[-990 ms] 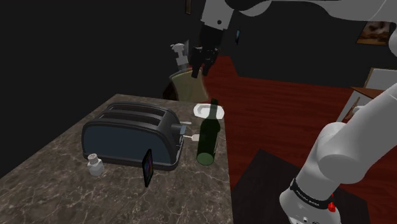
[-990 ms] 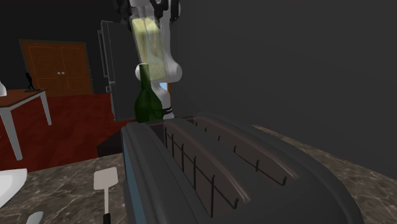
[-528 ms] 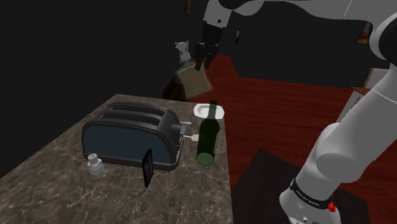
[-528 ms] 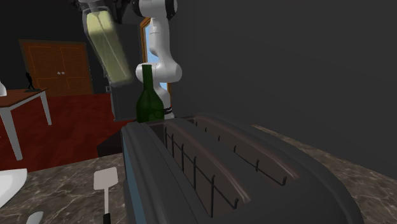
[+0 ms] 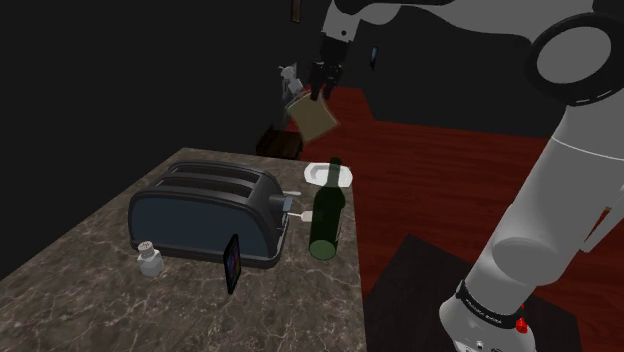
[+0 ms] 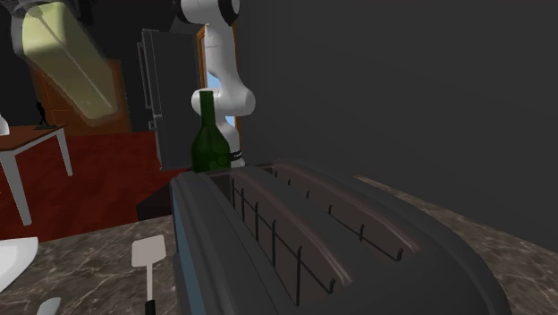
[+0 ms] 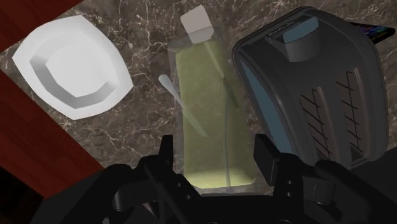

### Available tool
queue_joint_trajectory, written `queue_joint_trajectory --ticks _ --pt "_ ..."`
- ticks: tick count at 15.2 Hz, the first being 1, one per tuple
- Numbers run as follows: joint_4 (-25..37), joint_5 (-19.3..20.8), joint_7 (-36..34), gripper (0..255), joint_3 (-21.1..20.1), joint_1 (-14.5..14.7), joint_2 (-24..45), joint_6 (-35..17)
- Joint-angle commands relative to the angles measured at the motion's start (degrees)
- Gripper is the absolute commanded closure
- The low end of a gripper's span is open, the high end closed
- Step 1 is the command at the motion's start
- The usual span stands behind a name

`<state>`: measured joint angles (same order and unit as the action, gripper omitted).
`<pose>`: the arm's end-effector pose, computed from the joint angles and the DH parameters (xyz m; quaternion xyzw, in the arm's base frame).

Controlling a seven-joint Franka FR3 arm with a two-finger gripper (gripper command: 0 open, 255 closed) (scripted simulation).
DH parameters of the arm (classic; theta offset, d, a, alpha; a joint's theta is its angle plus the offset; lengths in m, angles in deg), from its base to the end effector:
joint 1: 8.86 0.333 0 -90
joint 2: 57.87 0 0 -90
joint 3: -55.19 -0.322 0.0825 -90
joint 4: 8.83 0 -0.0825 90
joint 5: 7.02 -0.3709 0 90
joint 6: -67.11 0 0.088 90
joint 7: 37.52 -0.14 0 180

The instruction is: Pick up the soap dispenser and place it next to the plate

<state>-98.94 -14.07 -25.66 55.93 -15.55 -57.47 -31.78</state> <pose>0.5611 -0.0577 0.6089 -0.9949 -0.0334 -0.0822 0.0481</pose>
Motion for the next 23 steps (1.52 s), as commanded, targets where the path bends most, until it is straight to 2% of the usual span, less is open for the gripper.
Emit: queue_joint_trajectory --ticks 1,23 --pt "1.0 -0.2 1.5 255 0.7 -0.7 1.7 -0.6" --pt "-17.0 -0.9 3.5 255 0.5 -0.5 0.8 -17.6"
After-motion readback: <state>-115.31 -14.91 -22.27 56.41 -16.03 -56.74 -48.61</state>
